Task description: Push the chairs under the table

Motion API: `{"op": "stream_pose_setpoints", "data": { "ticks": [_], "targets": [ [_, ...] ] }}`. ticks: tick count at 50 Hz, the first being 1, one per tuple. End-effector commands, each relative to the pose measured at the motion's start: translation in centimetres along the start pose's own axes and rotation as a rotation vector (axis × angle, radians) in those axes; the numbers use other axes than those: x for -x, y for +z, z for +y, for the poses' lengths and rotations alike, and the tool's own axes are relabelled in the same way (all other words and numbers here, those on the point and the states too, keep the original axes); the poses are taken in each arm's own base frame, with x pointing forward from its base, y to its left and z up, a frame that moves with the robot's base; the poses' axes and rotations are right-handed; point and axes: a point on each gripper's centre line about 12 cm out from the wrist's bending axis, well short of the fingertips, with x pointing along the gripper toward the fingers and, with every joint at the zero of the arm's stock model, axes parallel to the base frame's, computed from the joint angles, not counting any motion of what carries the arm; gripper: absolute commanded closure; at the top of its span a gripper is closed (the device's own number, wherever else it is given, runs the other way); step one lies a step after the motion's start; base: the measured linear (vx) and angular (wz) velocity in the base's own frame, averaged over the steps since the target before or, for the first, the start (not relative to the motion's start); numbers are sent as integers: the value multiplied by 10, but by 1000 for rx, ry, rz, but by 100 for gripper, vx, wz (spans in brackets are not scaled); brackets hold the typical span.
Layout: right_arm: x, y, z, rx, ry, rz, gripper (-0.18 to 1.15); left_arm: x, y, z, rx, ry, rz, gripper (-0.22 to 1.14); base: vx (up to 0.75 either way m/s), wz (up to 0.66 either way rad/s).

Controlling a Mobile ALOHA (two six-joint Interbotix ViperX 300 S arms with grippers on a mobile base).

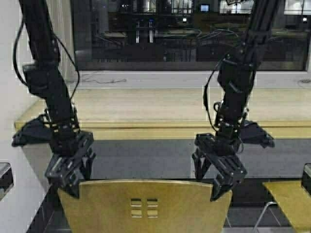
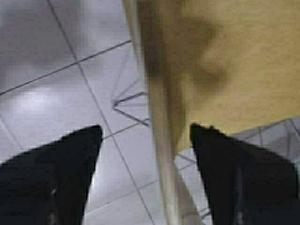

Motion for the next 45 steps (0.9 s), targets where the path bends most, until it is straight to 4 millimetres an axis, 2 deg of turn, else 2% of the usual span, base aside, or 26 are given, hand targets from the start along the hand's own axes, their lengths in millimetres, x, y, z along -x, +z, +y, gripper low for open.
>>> {"op": "stream_pose_setpoints", "data": {
  "ticks": [1,13,17,21,25,28,35,40,45],
  "targets": [
    [-7,3,14,3,23,3,0,-11,0,-7,1,-11,-2,0,0,0],
    [-29,5,17,25,12,8,0,-33,1,-9,7,1,-4,1,0,0],
    [-33,5,15,26,6,8,1,-38,1,-11,1,0,-4,4,0,-1],
    [-36,5,14,28,1,8,5,-41,2,-12,-4,-2,-4,14,1,-1],
    [-38,5,12,28,-5,9,16,-43,2,-14,-10,-4,-2,30,1,-1],
    [-40,5,11,28,-8,9,29,-45,2,-14,-14,-1,2,44,1,-1],
    [-41,5,9,28,-12,10,69,-47,1,-16,-26,0,9,73,1,-1],
    [-39,5,12,27,-5,11,89,-49,0,-20,-28,-7,12,83,1,-2],
    [-38,4,12,27,-7,16,93,-50,0,-26,-26,-20,15,83,2,-3]
  ]
}}
